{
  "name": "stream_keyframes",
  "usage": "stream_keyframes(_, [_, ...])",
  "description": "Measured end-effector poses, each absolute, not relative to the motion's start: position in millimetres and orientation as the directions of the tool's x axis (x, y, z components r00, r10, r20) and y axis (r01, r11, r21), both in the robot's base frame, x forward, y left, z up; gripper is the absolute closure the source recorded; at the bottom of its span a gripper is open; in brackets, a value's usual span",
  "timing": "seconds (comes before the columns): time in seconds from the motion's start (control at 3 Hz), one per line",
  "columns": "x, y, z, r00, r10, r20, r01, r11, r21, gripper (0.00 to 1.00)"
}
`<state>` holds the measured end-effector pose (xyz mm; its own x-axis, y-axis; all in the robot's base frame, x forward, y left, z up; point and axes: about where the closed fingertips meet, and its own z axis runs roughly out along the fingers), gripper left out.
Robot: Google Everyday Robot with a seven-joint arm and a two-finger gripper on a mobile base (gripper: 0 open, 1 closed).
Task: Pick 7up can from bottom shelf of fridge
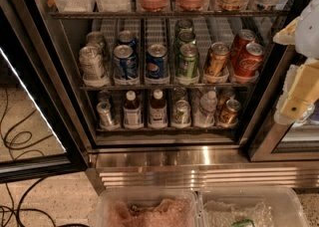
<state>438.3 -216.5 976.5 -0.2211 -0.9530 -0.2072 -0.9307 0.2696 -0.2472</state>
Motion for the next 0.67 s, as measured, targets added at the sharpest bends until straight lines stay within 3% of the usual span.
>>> stream_keyframes(0.67, [440.8, -214.8, 979.0, -0.226, -0.945, -0.238, -0.920, 0.287, -0.266, 0.00])
